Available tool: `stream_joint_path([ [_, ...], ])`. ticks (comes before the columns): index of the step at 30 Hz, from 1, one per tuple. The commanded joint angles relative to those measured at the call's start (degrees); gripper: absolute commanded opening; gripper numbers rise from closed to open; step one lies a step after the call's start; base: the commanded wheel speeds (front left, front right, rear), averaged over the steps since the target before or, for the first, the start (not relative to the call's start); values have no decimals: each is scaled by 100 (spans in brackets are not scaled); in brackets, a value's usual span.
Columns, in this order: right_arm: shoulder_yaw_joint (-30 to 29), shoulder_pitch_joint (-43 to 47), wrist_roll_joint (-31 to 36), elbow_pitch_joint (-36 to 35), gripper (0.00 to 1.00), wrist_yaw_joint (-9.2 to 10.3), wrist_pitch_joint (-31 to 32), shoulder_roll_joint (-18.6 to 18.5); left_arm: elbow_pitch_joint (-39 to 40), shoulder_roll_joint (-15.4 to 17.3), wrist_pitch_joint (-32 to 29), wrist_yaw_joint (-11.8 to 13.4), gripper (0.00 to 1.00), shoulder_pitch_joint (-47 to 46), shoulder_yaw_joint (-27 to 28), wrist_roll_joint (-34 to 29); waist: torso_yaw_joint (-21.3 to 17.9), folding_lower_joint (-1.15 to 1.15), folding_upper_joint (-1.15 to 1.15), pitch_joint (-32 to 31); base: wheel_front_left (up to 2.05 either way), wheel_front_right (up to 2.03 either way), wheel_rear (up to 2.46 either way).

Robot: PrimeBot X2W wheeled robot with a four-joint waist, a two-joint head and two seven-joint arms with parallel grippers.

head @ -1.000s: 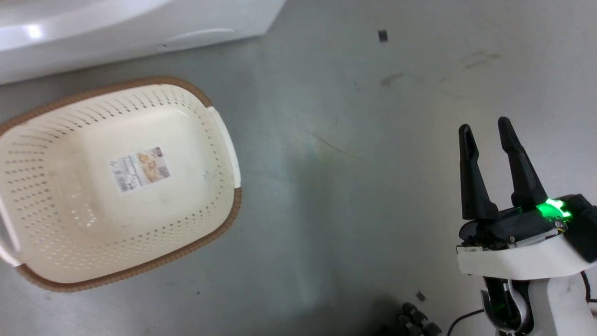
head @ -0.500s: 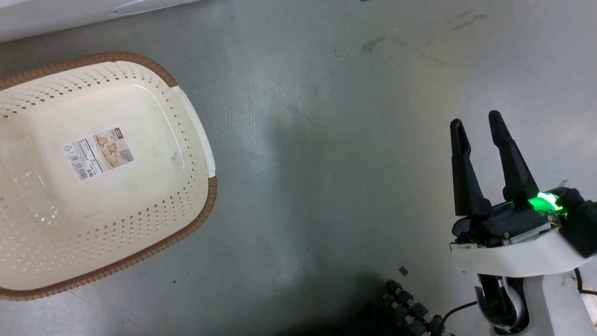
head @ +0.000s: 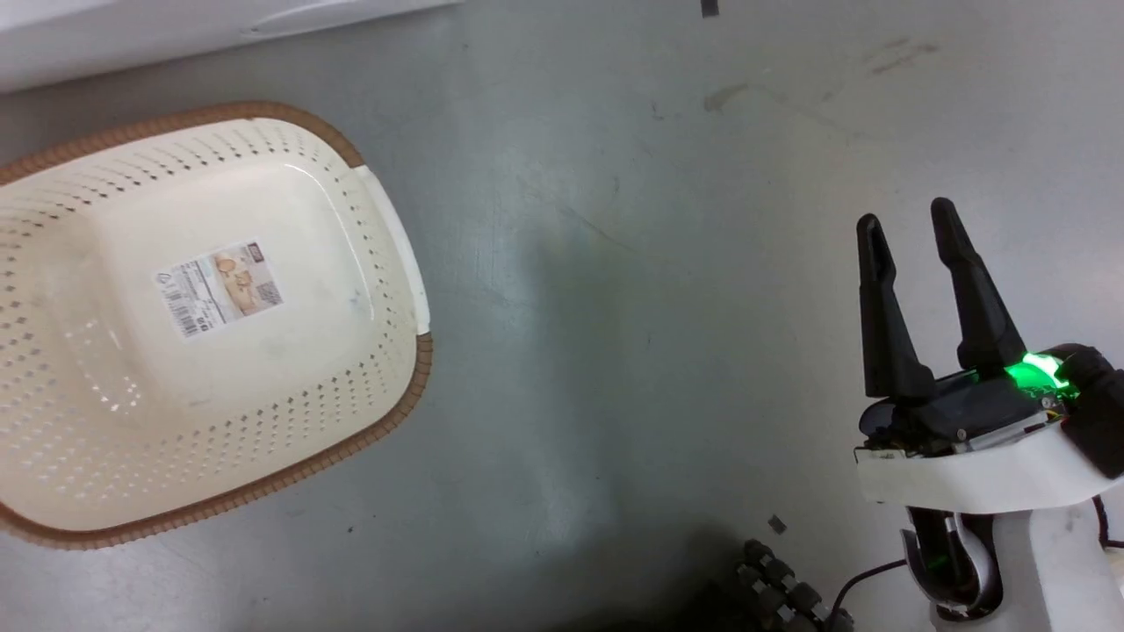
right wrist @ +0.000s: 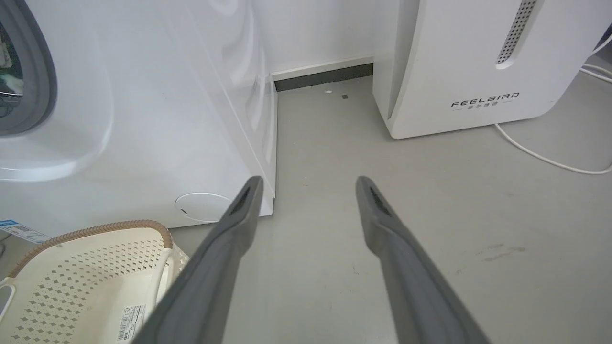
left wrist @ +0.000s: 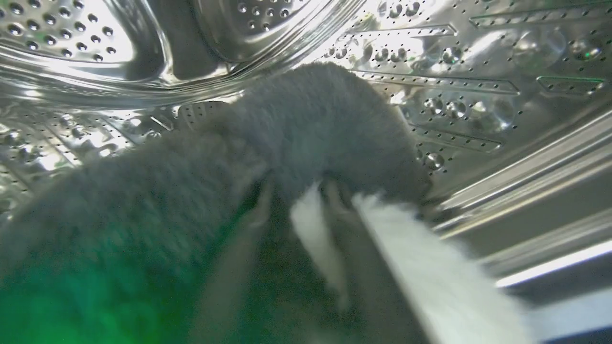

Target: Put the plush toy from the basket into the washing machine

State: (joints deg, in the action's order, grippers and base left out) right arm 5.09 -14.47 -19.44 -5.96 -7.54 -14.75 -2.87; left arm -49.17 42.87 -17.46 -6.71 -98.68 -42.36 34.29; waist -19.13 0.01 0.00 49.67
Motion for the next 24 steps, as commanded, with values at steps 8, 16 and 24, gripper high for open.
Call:
stream_joint_path([
  [8,-208,-28,301,73,100,5,-25,0,-377,-348,1171,59,100,737,-31,56,375,-1,0,-763,0,0,0],
  [16,-427,240,681,182,100,5,-25,0,-527,-936,2495,33,100,1756,-86,236,877,-1,0,-1830,0,0,0],
  [24,-619,600,925,329,100,5,-25,0,-16,-1402,3232,428,100,3312,134,430,1361,-1,0,-2909,0,0,0],
])
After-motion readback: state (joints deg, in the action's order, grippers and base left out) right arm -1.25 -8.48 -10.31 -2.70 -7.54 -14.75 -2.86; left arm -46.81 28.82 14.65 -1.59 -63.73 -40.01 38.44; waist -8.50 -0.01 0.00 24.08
